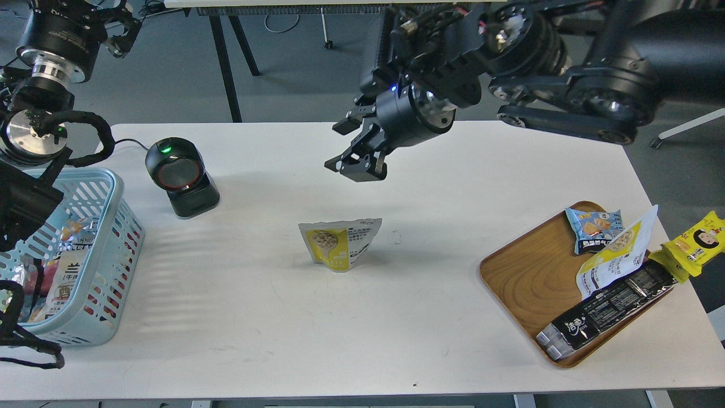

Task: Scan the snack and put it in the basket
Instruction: 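Release the pouch on the table and raise the right gripper away, then reach the left gripper over the yellow pouch and grasp it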

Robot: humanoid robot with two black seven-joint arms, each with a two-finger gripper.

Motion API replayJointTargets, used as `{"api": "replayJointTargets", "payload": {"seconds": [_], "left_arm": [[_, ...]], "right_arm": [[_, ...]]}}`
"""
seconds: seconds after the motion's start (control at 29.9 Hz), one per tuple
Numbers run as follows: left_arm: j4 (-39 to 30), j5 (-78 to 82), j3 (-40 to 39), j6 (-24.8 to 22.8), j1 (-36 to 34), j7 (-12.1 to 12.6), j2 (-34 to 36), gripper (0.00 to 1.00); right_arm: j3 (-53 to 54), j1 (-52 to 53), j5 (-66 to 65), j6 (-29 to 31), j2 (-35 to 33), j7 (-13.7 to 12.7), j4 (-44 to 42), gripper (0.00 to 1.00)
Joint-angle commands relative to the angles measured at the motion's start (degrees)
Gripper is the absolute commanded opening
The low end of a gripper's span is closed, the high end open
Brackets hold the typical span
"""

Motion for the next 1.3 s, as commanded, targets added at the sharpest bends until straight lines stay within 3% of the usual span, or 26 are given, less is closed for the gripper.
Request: {"api": "replayJointTargets", "payload": {"seconds": [0.0, 0.3, 0.57, 0.84, 1.0, 1.27], "left_arm": [[-0.99, 4.48, 5.22, 0.0, -2.97, 0.44, 1.09, 1.0], [-16.36, 26.88, 8.57, 0.0, -8.34, 0.52, 8.2, 0.95], [-30.16, 51.94, 8.66, 0.0, -7.9, 0.26, 12.16, 0.93], [-47.29, 73.37, 8.57, 0.0, -8.16, 0.26, 16.29, 0.93], [-58.46, 95.41, 9.62, 0.0, -6.33, 0.26, 15.07, 0.91], [-61.11, 126.81, 14.2, 0.0, -5.7, -1.06, 5.15, 0.89]], "right_arm": [[3.18, -0.89, 4.6, 0.54, -7.41, 0.0, -0.06, 0.96], [9.86, -9.67, 20.68, 0.72, -22.61, 0.0, 0.12, 0.97], [20.75, -23.73, 34.21, 0.19, -30.62, 0.0, -0.76, 0.99], [29.81, -36.03, 61.62, 1.77, -29.58, 0.0, -10.32, 0.99], [33.67, -40.52, 77.09, 2.65, -23.25, 0.0, -19.29, 0.98], [45.97, -49.22, 94.43, 10.73, -18.86, 0.0, -24.22, 0.99]]}}
